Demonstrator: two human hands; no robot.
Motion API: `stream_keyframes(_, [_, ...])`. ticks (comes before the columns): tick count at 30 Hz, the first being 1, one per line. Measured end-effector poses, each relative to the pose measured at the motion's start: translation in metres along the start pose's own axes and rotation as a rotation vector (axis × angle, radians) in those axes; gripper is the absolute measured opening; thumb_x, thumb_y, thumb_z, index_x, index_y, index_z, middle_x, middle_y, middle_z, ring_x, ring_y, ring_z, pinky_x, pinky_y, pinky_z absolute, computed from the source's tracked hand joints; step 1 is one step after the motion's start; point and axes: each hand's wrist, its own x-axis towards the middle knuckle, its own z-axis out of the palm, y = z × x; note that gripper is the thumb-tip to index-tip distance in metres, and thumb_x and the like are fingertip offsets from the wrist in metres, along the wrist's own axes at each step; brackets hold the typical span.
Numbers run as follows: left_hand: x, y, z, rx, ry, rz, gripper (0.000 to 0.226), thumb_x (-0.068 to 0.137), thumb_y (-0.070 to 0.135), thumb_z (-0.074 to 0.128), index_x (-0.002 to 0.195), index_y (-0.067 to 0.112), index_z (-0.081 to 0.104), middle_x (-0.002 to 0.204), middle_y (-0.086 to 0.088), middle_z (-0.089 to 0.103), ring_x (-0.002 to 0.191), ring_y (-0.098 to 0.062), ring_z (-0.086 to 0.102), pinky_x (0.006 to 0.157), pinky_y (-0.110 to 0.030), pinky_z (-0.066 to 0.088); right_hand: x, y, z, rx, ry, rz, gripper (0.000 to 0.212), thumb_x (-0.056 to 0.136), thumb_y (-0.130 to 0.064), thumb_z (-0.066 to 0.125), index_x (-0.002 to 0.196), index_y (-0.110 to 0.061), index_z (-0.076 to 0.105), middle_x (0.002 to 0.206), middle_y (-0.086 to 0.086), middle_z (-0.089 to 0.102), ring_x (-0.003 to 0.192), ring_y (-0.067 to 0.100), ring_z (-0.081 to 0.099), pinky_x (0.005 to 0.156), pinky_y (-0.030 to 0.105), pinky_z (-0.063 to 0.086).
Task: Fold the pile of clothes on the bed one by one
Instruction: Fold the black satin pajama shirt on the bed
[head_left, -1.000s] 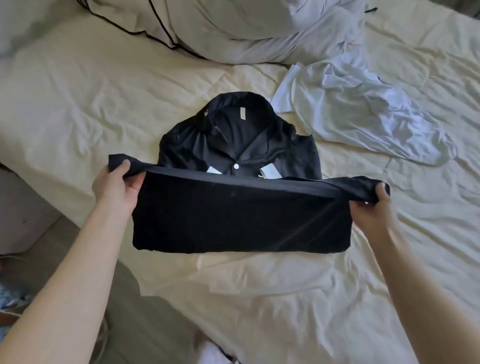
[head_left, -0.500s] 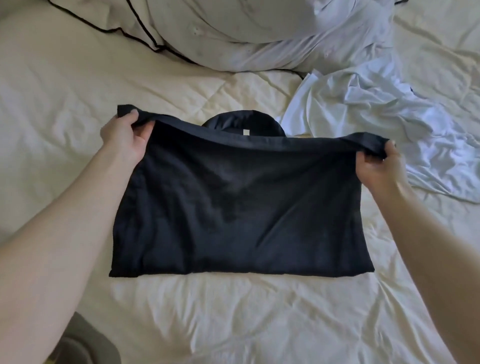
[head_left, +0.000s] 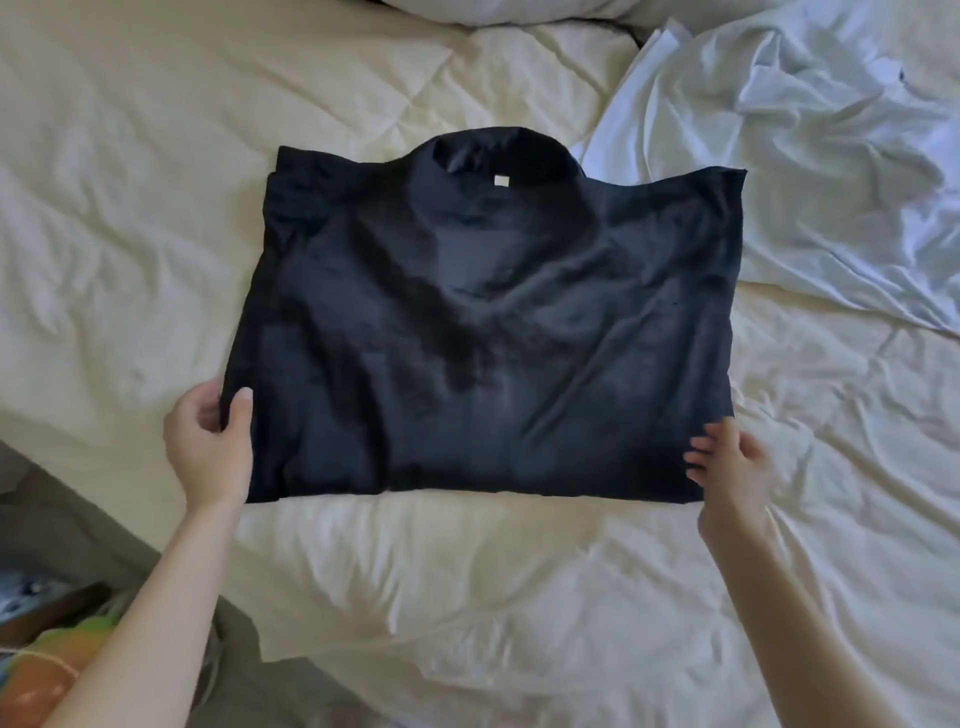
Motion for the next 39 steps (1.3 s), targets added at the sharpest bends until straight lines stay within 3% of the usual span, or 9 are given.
stream_keyframes(3, [-0.029, -0.022, -0.008, 0.003, 0.050, -0.180, 0.043, 0.090, 0.037, 0.060, 0.120, 0.007, 0.056, 0.119, -0.010, 0.059, 0.106, -0.023, 0.057, 0.093, -0.034, 0.045, -0.010, 0.034, -0.017, 0.022, 0.061, 0.268, 0.033, 0.093, -0.036, 0.048, 0.088, -0.004, 0.056, 0.068, 0.005, 0.054, 0.055, 0.015, 0.053, 0.055, 0.025, 0.043])
stream_keyframes(6, [-0.041, -0.031, -0.009, -0.058, 0.011, -0.393, 0.050, 0.085, 0.050, 0.062, 0.111, 0.008, 0.058, 0.106, -0.008, 0.061, 0.094, -0.024, 0.059, 0.085, -0.038, 0.051, -0.011, 0.045, -0.025, 0.207, -0.075, 0.552, 0.041, 0.093, -0.050, 0.049, 0.091, -0.009, 0.051, 0.076, 0.003, 0.057, 0.075, 0.016, 0.062, 0.071, 0.027, 0.053])
stream_keyframes(9, [-0.037, -0.027, -0.011, -0.298, -0.057, -0.634, 0.044, 0.083, 0.040, 0.068, 0.108, 0.006, 0.057, 0.098, -0.011, 0.059, 0.079, -0.021, 0.056, 0.073, -0.030, 0.050, -0.003, 0.039, -0.028, 0.576, -0.114, 0.674, 0.034, 0.095, -0.041, 0.051, 0.108, -0.010, 0.054, 0.113, 0.001, 0.060, 0.107, 0.019, 0.058, 0.087, 0.030, 0.048])
stream_keyframes(12, [-0.028, -0.020, -0.016, -0.546, -0.081, -0.796, 0.035, 0.087, 0.024, 0.068, 0.114, 0.008, 0.053, 0.110, -0.012, 0.060, 0.096, -0.025, 0.059, 0.077, -0.031, 0.051, 0.001, 0.029, -0.031, 0.749, -0.074, 0.667, 0.022, 0.098, -0.028, 0.050, 0.113, -0.014, 0.057, 0.123, -0.005, 0.060, 0.114, 0.015, 0.058, 0.088, 0.031, 0.048])
stream_keyframes(14, [-0.028, -0.018, -0.022, -0.621, -0.084, -0.798, 0.026, 0.089, 0.020, 0.065, 0.110, 0.009, 0.054, 0.117, -0.012, 0.059, 0.106, -0.028, 0.058, 0.087, -0.037, 0.052, 0.001, 0.025, -0.037, 0.818, -0.044, 0.668, 0.026, 0.098, -0.024, 0.050, 0.122, -0.015, 0.056, 0.124, -0.007, 0.061, 0.113, 0.012, 0.059, 0.087, 0.029, 0.050])
stream_keyframes(17, [-0.039, -0.016, -0.035, -0.637, -0.073, -0.717, 0.009, 0.090, 0.017, 0.063, 0.095, 0.010, 0.058, 0.109, -0.009, 0.063, 0.096, -0.025, 0.061, 0.086, -0.039, 0.053, -0.005, 0.024, -0.053, 0.859, -0.011, 0.653, 0.028, 0.097, -0.020, 0.052, 0.124, -0.016, 0.055, 0.118, -0.009, 0.062, 0.107, 0.010, 0.062, 0.079, 0.026, 0.053])
stream_keyframes(23, [-0.077, -0.018, -0.060, -0.563, -0.051, -0.601, 0.010, 0.092, 0.015, 0.061, 0.095, 0.006, 0.058, 0.110, -0.009, 0.060, 0.098, -0.026, 0.058, 0.088, -0.037, 0.050, -0.028, 0.041, -0.091, 0.766, 0.065, 0.627, 0.025, 0.098, -0.022, 0.049, 0.122, -0.017, 0.054, 0.105, -0.010, 0.061, 0.109, 0.008, 0.059, 0.084, 0.026, 0.049])
stream_keyframes(33, [-0.183, -0.086, -0.102, -0.485, -0.021, -0.592, 0.037, 0.091, 0.015, 0.061, 0.123, -0.003, 0.054, 0.124, -0.015, 0.057, 0.105, -0.027, 0.057, 0.088, -0.040, 0.049, -0.070, 0.131, -0.208, 0.720, 0.194, 0.672, 0.035, 0.095, -0.019, 0.054, 0.130, -0.021, 0.053, 0.113, -0.008, 0.063, 0.097, 0.014, 0.061, 0.072, 0.030, 0.050])
stream_keyframes(39, [-0.246, -0.132, -0.114, -0.507, -0.005, -0.613, 0.037, 0.091, 0.015, 0.062, 0.123, -0.001, 0.052, 0.126, -0.016, 0.056, 0.108, -0.028, 0.056, 0.095, -0.044, 0.047, -0.089, 0.176, -0.267, 0.665, 0.185, 0.659, 0.029, 0.091, -0.012, 0.060, 0.119, -0.014, 0.055, 0.086, -0.004, 0.063, 0.104, 0.017, 0.062, 0.072, 0.031, 0.051])
